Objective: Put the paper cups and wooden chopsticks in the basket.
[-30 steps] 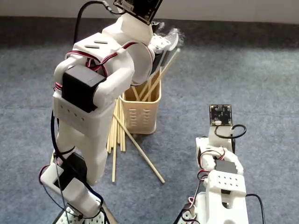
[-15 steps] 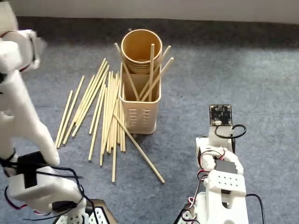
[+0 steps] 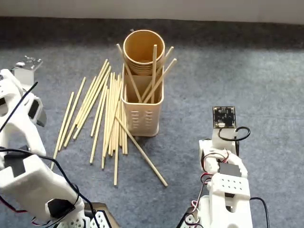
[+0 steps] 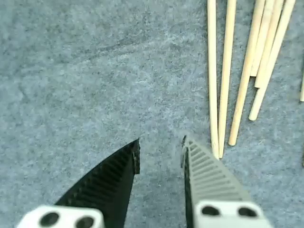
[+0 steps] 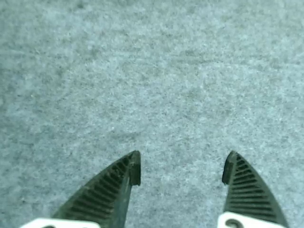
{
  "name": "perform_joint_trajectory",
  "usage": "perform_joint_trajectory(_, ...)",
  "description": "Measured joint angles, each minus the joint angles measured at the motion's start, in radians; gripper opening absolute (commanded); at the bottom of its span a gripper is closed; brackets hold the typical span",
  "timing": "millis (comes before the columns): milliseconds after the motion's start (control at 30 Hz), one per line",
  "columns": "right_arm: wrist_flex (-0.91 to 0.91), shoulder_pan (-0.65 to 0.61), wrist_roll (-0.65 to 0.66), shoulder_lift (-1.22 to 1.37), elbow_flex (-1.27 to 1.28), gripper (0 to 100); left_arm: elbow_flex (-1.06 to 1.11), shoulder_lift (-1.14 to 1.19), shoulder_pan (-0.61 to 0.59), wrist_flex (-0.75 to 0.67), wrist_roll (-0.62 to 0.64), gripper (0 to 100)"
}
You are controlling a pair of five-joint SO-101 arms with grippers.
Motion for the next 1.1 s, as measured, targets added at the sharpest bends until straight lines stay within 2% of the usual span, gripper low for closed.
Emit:
perform_joint_trajectory(100, 0.000, 0.000, 0.000, 0.000, 0.000, 27.8, 0.011, 0.064, 0.043, -0.028, 0.000, 18)
perform_joint_trajectory(233, 0.000, 0.000, 0.000, 0.000, 0.000, 27.8, 0.012, 0.092, 0.146, -0.021, 0.034, 26)
perform_joint_trajectory(367, 0.000, 0.000, 0.000, 0.000, 0.000, 27.8, 0.012, 0.095, 0.229, -0.002, 0.063, 26)
perform_joint_trajectory(600, 0.000, 0.000, 0.000, 0.000, 0.000, 27.8, 0.038, 0.095, 0.236, -0.040, 0.072, 26)
perform_joint_trajectory(900, 0.000, 0.000, 0.000, 0.000, 0.000, 27.8, 0.196, 0.095, 0.209, -0.233, 0.072, 26)
perform_joint_trajectory(1000, 0.000, 0.000, 0.000, 0.000, 0.000, 27.8, 0.227, 0.095, 0.207, -0.273, 0.072, 20)
perform_joint_trajectory(1100, 0.000, 0.000, 0.000, 0.000, 0.000, 27.8, 0.259, 0.091, 0.207, -0.301, 0.074, 10)
